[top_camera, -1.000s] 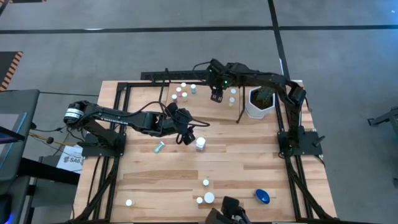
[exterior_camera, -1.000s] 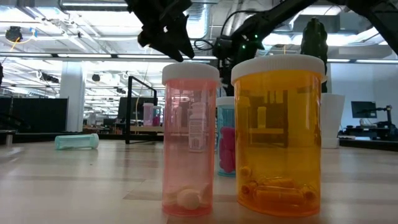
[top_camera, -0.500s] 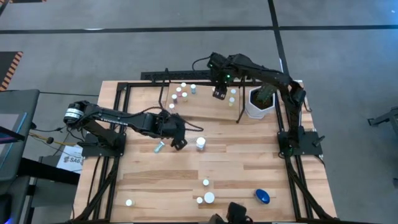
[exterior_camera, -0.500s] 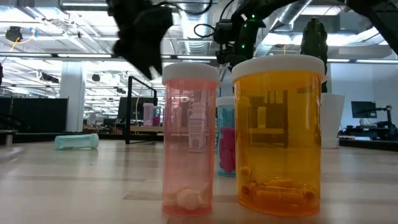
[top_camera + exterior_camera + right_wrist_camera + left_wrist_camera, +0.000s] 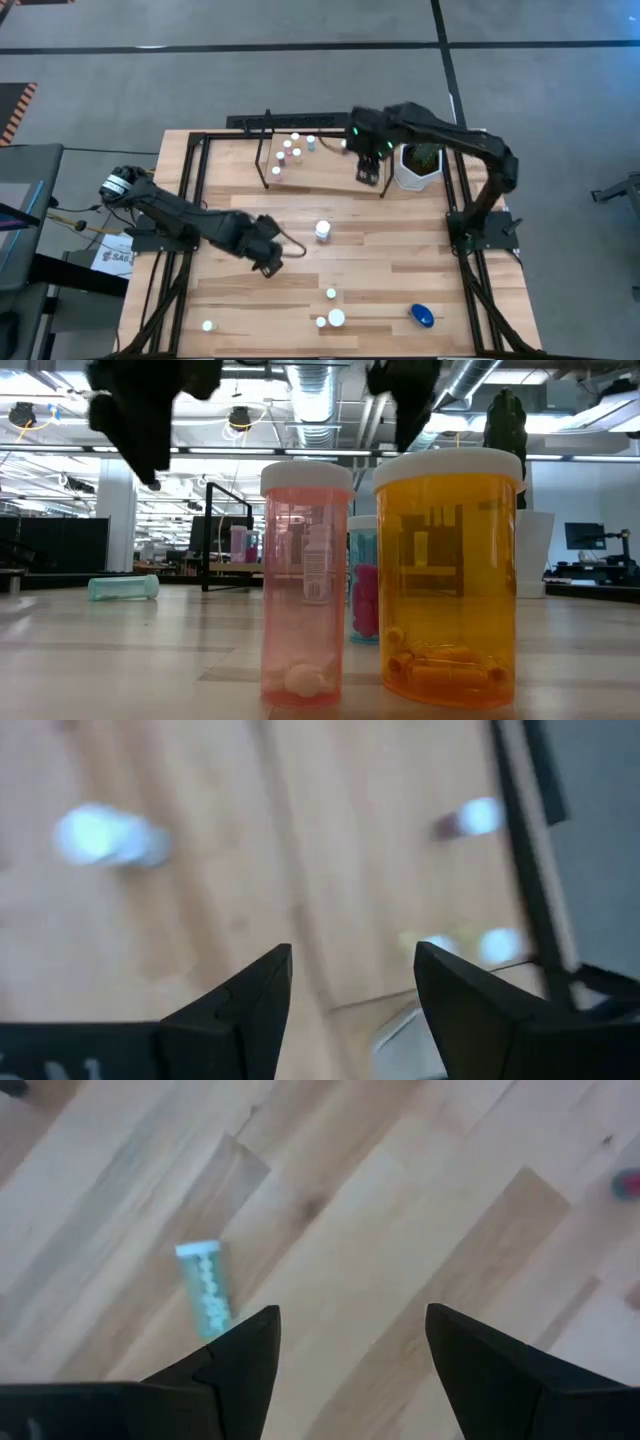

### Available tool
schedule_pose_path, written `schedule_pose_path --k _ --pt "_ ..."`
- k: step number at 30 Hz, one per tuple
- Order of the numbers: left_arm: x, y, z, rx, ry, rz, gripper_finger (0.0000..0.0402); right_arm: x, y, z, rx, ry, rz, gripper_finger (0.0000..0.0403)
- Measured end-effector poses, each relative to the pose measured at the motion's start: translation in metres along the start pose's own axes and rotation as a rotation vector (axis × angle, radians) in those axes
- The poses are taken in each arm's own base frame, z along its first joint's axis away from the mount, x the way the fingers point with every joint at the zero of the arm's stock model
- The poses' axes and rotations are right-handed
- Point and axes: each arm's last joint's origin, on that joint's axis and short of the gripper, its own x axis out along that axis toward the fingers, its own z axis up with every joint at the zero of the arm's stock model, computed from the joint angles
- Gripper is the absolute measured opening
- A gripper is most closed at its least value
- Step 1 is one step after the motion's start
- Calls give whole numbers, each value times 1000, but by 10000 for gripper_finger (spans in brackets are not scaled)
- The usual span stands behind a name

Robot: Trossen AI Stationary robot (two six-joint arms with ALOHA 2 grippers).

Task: Pick and place medicine bottles onto shelf by color
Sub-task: Put the blue pill bottle on the shelf

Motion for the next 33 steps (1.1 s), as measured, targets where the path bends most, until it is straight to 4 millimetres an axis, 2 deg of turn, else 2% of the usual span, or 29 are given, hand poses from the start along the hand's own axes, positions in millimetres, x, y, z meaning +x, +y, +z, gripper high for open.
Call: schedule_pose_path --k 3,7,13,17,20,26,33 --pt "-4 -8 -13 -22 -52 -1 238 -12 33 -19 -24 4 38 233" --pt "-8 -16 -27 -15 -82 -16 238 -18 78 -52 -39 43 86 233" --pt "-13 -22 -40 5 -134 -19 238 -10 134 -103 123 153 101 233" --pt "-15 -24 -46 28 -168 -23 238 -1 172 -126 134 168 123 233" --pt "-16 -27 -48 35 -196 -37 238 11 200 -128 84 113 189 233" --pt "-19 -35 -54 -1 -225 -103 238 35 243 -115 -200 -40 300 233" --pt "-24 -43 -67 -44 -225 -180 238 79 265 -105 -427 -63 284 233"
